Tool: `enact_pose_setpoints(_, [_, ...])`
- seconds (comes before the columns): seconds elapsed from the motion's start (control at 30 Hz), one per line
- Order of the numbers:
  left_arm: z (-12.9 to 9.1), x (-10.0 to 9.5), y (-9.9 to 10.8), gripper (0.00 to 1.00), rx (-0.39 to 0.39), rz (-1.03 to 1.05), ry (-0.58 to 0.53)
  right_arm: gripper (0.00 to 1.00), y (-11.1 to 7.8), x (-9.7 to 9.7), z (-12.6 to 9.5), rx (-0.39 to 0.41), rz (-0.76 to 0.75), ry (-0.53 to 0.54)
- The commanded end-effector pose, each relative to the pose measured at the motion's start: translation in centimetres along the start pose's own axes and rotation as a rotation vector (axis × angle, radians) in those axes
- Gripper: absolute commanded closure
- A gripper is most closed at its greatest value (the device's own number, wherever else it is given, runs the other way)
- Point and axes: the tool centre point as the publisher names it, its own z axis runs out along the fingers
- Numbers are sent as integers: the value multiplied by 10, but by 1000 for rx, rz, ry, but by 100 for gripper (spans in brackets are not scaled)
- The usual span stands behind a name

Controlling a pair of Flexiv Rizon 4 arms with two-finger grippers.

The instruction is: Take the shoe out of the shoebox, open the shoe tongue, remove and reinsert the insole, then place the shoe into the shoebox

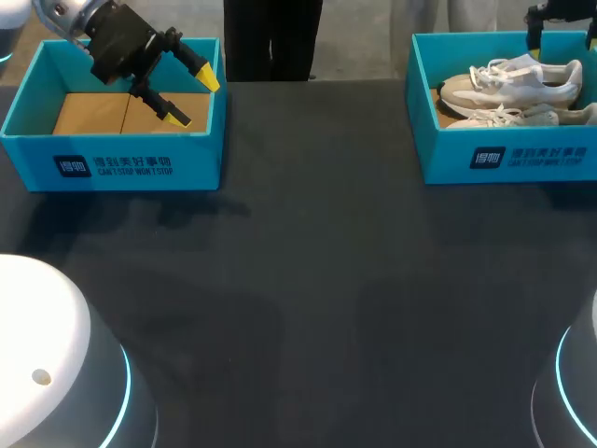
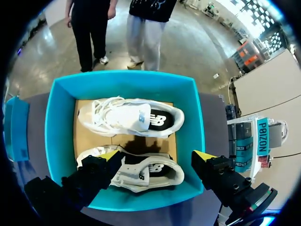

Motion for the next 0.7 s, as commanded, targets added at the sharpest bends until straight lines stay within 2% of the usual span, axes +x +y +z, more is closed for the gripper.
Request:
enact_pose_setpoints(0.03, [4,-13,4,0,-43,-107,-18,0,-5,3,-7,-20,-13,9])
enact_pose_setpoints(0.17, [10,-34,15,0,-172,-339,-3,0,-7,5,-12,-13,-31,15])
enact_pose_setpoints(0.27, [13,-42,24,0,-268,-492,4,0,-8,6,-17,-6,-48,22])
enact_pose_setpoints(0.53, [9,-47,47,0,-418,-803,-78,0,-17,12,-27,24,-91,44])
enact_pose_setpoints(0.57, [8,-46,49,0,-463,-845,-83,0,-19,13,-28,29,-99,44])
enact_pose_setpoints(0.6, [8,-47,51,0,-463,-878,-93,0,-21,13,-28,30,-101,44])
enact_pose_setpoints(0.7, [6,-48,59,0,-560,-1022,-109,0,-27,13,-30,40,-108,45])
